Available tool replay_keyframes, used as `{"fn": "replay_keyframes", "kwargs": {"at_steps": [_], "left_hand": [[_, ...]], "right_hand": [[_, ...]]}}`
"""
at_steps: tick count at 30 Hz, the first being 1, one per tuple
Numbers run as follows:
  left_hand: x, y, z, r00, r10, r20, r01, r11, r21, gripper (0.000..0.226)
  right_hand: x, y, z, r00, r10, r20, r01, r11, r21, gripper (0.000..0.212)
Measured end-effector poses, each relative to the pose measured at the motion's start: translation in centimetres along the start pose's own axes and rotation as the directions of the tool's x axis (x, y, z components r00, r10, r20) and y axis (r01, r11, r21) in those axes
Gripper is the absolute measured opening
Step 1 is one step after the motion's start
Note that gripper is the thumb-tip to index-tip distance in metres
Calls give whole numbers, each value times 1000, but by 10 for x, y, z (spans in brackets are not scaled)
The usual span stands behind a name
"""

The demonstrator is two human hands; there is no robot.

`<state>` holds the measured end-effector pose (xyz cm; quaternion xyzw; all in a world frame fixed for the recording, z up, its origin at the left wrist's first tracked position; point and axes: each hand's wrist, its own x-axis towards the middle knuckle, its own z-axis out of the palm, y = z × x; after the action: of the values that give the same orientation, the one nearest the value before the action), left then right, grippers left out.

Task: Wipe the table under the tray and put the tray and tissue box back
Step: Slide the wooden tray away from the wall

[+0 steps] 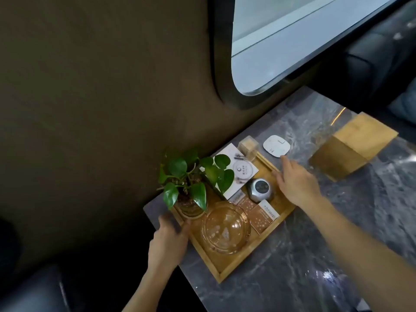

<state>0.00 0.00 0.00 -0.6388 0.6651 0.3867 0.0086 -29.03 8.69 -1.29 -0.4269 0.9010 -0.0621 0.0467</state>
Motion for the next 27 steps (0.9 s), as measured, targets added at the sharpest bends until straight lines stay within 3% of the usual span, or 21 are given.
{"fn": "replay_keyframes", "kwargs": {"at_steps": [6, 12, 18, 22, 27], "left_hand": [[6, -3, 20, 1000, -13, 19, 12, 997, 79, 52], [2, 7, 27, 1000, -6, -14, 7, 997, 71, 27], [3, 16, 24, 999, -34, -33, 34, 999, 19, 18], [3, 15, 23, 999, -38, -27, 39, 999, 39, 20], [2, 14, 22, 999, -30, -15, 31, 997, 69, 24]], "right_hand": [[14, 3, 9, 992, -61, 107, 77, 984, -160, 48], [29, 7, 23, 971, -200, 132, 223, 955, -193, 39], [38, 7, 26, 969, -201, 143, 222, 964, -148, 29], [38, 9, 27, 969, -233, 75, 243, 957, -158, 28], [30, 17, 35, 932, -337, -134, 315, 936, -159, 36]]}}
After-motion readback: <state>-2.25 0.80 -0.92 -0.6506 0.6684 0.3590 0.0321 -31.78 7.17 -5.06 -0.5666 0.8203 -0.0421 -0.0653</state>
